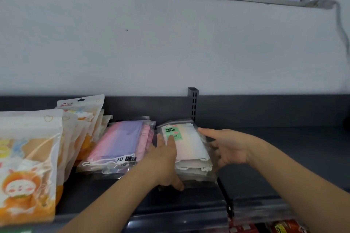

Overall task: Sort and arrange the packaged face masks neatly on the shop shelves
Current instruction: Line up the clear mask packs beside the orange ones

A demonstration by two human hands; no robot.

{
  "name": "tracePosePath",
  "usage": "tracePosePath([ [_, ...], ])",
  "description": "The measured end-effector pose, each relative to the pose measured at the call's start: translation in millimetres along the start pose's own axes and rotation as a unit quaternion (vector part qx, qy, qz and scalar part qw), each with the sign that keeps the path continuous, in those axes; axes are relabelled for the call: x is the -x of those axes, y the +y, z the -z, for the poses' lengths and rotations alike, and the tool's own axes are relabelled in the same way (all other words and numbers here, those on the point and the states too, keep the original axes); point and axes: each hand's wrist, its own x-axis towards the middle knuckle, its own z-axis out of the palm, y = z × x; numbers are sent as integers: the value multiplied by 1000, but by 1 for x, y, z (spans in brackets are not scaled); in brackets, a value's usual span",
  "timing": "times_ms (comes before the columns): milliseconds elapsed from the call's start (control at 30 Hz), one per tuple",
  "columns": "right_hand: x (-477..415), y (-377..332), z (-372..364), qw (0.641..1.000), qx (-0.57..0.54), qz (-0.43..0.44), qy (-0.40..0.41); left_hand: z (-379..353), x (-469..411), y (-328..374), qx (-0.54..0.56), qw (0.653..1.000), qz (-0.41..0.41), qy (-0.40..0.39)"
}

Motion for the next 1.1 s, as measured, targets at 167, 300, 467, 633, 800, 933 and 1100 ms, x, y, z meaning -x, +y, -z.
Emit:
tracePosePath([
  [167, -10, -9, 3, 998, 25, 21, 49, 7, 2, 3, -37, 998, -54, 26],
  [300, -21, -8, -4, 997, 56, 27, 38, 11, -8, 13, -62, 997, -44, -30],
  [467, -22, -8, -18, 992, 118, 33, 35, 18, -16, 15, -100, 991, -45, -72],
  [633, -14, -7, -20, 994, 107, 31, 23, 15, -15, 14, -98, 993, -46, -41],
  [800, -6, 1, -15, 993, 103, 40, 35, 12, -11, 12, -70, 996, -42, -34],
  [933, 1, 1, -16, 993, 101, 51, 29, 10, -11, 8, -53, 998, -37, -20],
  [1100, 15, 6, -13, 981, 186, 38, -31, 7, -6, 4, -60, 998, -17, 2],
])
